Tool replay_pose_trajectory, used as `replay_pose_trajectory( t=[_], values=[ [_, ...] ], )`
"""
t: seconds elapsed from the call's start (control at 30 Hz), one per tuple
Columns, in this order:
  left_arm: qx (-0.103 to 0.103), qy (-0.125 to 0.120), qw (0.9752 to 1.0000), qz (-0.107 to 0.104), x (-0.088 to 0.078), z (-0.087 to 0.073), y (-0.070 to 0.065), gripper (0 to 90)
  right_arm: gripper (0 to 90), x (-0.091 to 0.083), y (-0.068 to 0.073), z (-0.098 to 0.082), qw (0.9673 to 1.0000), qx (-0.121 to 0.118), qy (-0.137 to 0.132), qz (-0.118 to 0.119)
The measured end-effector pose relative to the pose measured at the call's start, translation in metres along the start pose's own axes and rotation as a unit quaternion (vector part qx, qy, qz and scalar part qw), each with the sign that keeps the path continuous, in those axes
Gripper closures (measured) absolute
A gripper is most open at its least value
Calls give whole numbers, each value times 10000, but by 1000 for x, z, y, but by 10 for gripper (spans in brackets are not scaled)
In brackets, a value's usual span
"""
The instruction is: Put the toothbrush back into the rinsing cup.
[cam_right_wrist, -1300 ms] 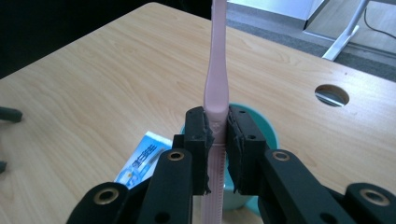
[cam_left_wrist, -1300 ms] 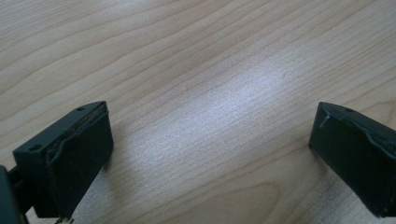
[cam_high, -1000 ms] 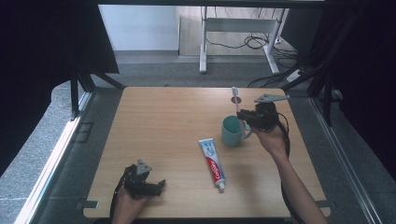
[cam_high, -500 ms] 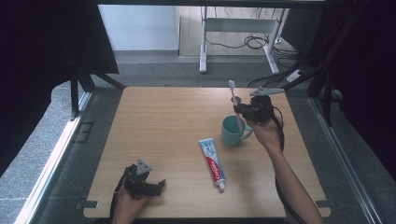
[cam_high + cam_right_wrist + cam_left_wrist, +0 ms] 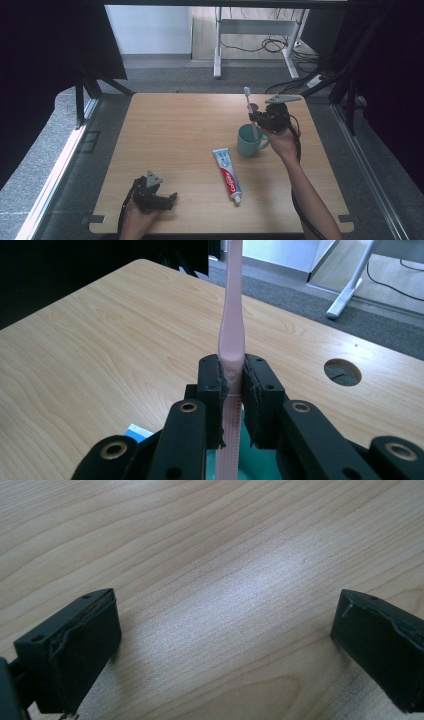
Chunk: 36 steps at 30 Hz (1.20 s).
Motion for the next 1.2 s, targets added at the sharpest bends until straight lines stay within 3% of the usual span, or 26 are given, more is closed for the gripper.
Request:
replay_pose_trajectory(
  t=[1.2],
  values=[
    [8,14,10000,0,0,0,0,0,781,29,3,-57,9994,153,290,77]
  ],
)
Point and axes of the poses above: each handheld gripper's, and its own axes: x roughly forward along the jaws, z roughly out of its top, y roughly to its left, the point moved 9 cm from there along x, roughly forward along the jaws, and after that the axes turned 12 degrees about -z, right-handed, at the moved point
